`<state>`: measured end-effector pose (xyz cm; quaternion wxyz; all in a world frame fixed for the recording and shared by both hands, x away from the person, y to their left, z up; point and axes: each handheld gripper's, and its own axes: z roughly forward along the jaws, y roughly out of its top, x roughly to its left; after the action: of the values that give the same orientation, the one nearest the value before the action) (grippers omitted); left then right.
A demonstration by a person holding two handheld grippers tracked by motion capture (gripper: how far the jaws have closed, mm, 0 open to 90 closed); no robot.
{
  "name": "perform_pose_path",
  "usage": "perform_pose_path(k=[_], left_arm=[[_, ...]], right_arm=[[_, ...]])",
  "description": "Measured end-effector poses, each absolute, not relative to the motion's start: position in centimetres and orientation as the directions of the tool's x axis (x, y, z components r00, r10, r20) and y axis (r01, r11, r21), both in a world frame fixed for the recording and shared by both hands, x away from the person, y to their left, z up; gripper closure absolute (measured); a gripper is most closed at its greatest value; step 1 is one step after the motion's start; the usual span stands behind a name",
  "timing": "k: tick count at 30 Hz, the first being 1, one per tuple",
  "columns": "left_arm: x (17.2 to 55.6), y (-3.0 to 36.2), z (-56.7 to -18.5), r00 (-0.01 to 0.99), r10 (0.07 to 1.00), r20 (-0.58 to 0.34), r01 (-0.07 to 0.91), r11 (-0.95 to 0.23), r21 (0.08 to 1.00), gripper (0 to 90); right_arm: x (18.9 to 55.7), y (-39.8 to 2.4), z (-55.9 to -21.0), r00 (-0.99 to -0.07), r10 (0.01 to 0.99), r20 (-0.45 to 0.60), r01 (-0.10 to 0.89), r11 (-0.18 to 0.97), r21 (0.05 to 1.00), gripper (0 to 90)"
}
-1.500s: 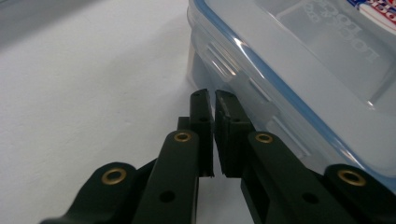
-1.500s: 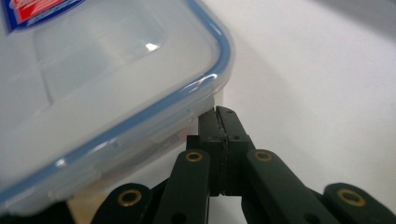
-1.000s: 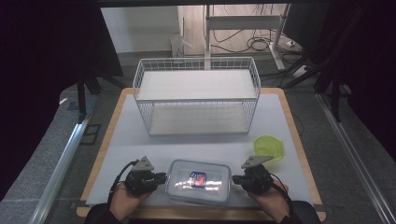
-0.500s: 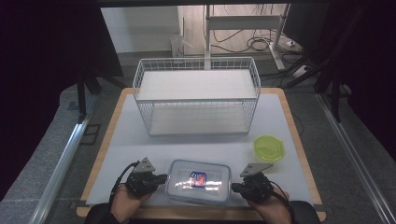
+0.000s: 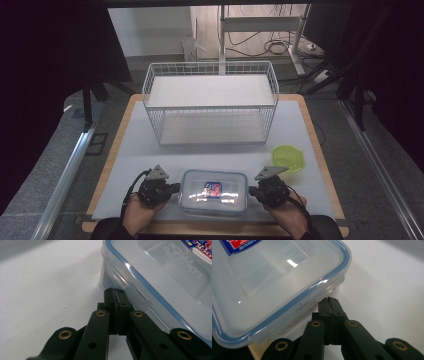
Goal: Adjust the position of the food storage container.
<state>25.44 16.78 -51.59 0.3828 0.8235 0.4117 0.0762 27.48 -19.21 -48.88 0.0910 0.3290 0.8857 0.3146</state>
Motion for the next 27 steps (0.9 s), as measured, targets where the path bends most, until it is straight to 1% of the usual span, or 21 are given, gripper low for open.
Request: perform_pose_path(k=[14, 19, 22, 24, 25, 26, 27], left_arm=[[27.7, 16.2, -51.5, 0.622, 0.761, -0.185, 0.635, -0.351, 0.688, 90.0], [29.1, 16.1, -51.3, 0.612, 0.773, -0.168, 0.636, -0.354, 0.686, 90.0], [29.4, 16.1, -51.4, 0.612, 0.772, -0.17, 0.635, -0.352, 0.688, 90.0], [29.4, 16.5, -51.4, 0.623, 0.764, -0.168, 0.627, -0.359, 0.692, 87.5], [29.4, 16.5, -51.4, 0.623, 0.764, -0.168, 0.627, -0.359, 0.692, 84.4], [29.3, 16.6, -51.4, 0.63, 0.761, -0.156, 0.618, -0.369, 0.694, 84.4], [29.1, 16.8, -51.4, 0.636, 0.757, -0.147, 0.608, -0.375, 0.7, 80.5]], right_arm=[[30.3, -19.0, -48.9, -0.739, 0.674, 0.018, 0.536, 0.571, 0.622, 90.0], [31.8, -18.8, -48.9, -0.728, 0.686, 0.002, 0.538, 0.569, 0.622, 90.0], [32.1, -18.7, -49.0, -0.723, 0.691, 0.01, 0.545, 0.561, 0.623, 90.0], [32.3, -19.0, -49.1, -0.73, 0.683, 0.023, 0.539, 0.555, 0.634, 90.0], [32.3, -19.0, -49.1, -0.73, 0.683, 0.023, 0.539, 0.555, 0.634, 90.0], [32.3, -19.1, -49.1, -0.732, 0.68, 0.03, 0.538, 0.551, 0.638, 90.0], [32.2, -19.2, -49.1, -0.734, 0.678, 0.035, 0.54, 0.551, 0.636, 90.0]])
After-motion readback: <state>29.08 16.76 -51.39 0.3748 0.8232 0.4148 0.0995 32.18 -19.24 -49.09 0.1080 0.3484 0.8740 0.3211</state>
